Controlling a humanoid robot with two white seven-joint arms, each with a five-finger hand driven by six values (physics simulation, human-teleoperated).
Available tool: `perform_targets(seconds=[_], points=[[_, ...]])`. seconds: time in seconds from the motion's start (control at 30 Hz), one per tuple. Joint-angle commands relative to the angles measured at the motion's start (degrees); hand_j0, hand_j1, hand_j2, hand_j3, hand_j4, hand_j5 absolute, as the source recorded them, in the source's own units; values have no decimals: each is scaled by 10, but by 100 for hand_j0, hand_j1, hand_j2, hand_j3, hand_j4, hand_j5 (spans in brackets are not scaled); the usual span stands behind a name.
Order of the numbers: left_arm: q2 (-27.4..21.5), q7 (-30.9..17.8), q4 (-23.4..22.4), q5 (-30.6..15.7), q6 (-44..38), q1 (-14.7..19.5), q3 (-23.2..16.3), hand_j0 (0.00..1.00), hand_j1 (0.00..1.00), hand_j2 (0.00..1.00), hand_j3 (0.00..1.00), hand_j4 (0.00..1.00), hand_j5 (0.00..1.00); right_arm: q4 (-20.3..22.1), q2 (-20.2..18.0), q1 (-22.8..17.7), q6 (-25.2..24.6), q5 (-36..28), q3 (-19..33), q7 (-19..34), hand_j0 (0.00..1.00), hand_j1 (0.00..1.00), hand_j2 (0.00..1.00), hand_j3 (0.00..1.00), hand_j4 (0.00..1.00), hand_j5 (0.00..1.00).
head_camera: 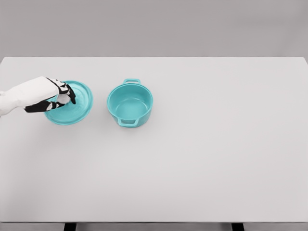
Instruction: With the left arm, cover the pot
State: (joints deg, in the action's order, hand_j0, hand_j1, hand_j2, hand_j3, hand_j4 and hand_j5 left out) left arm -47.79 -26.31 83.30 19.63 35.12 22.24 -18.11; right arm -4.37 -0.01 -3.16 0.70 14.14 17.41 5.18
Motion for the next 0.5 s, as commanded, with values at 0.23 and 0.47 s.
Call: perform_targets(seconds=[0.23,0.47], points=[[28,-1,0,2,-1,13,-10,49,49,49,49,49,49,0,0,0,0,0,0,0,100,100,100,100,100,100],[45,-1,-2,2,-1,43,-45,49,49,49,49,49,49,0,0,0,0,0,0,0,100,100,100,100,100,100]])
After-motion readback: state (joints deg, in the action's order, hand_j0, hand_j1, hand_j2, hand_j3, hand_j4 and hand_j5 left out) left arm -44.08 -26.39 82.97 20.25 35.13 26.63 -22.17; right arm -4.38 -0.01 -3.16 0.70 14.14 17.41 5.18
